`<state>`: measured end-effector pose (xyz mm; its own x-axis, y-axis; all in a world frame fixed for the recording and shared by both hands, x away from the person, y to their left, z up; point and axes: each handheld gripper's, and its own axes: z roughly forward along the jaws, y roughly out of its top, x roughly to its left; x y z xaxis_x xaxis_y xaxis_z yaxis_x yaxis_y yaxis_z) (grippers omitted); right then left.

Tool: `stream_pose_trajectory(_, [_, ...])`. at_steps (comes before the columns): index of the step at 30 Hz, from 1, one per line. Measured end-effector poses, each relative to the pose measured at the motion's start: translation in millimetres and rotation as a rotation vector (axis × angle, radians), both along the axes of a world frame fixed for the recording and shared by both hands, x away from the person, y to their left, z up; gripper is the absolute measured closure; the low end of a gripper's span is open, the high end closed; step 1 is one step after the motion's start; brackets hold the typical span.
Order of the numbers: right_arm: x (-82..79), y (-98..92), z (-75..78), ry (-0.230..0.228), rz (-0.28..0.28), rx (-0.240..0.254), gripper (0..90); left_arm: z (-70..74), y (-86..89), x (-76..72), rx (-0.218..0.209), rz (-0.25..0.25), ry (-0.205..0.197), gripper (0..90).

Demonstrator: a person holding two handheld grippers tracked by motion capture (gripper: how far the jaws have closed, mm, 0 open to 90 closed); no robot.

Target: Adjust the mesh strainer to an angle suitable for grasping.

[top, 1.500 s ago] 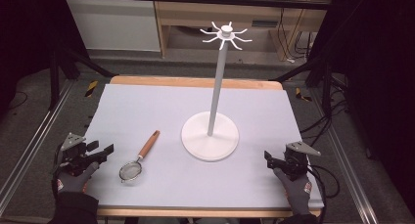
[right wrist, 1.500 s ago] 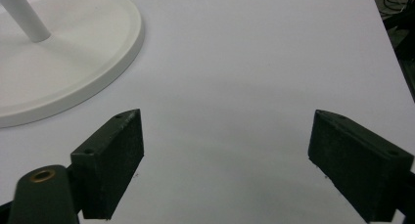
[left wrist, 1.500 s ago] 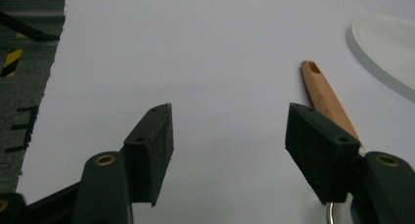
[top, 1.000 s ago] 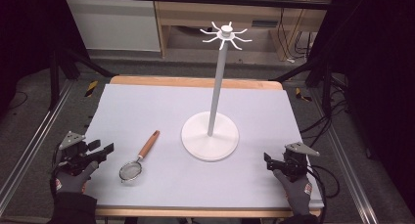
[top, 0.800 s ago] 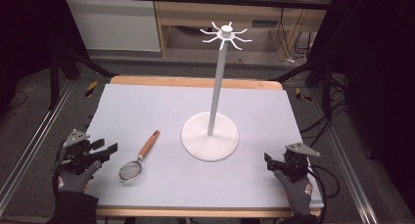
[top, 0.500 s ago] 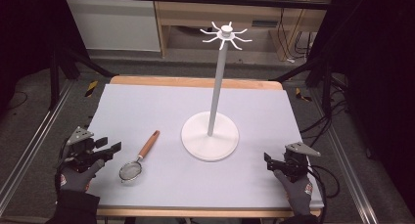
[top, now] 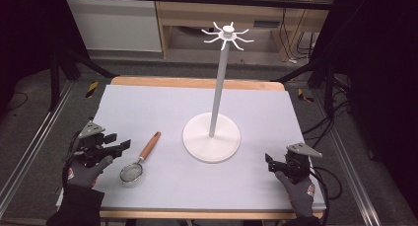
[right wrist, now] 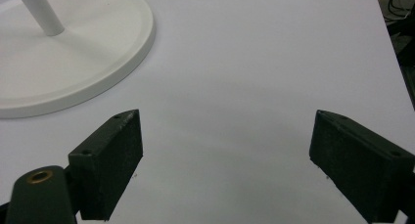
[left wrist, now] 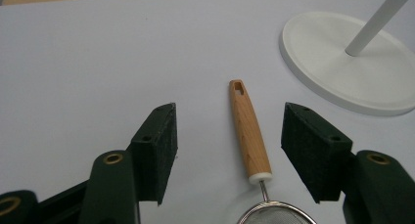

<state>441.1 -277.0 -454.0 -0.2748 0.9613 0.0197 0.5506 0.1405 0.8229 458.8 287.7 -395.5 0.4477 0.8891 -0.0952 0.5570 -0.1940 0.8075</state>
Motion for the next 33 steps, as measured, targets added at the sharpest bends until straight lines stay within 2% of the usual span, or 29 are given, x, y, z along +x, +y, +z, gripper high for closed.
stream_pose_trajectory(7, [0.7,1.6,1.7,-0.001,0.010,-0.019,12.8,5.0,-11.7,8.2,0.023,-0.022,0.016,37.8])
stream_pose_trajectory(16, [1.5,5.5,1.3,0.006,0.022,-0.022,12.9,2.7,-30.5,22.9,0.065,-0.055,0.053,37.8])
stream_pose_trajectory(25, [0.5,7.7,1.6,0.013,0.034,-0.018,13.4,-6.9,-47.6,34.9,0.103,-0.078,0.091,38.2])
stream_pose_trajectory(28, [1.3,8.3,0.6,0.014,0.036,-0.029,13.4,-12.1,-53.5,40.8,0.129,-0.084,0.112,39.1])
stream_pose_trajectory(33, [1.4,8.8,0.0,0.018,0.041,-0.032,13.6,-17.3,-58.5,46.1,0.144,-0.089,0.131,41.0])
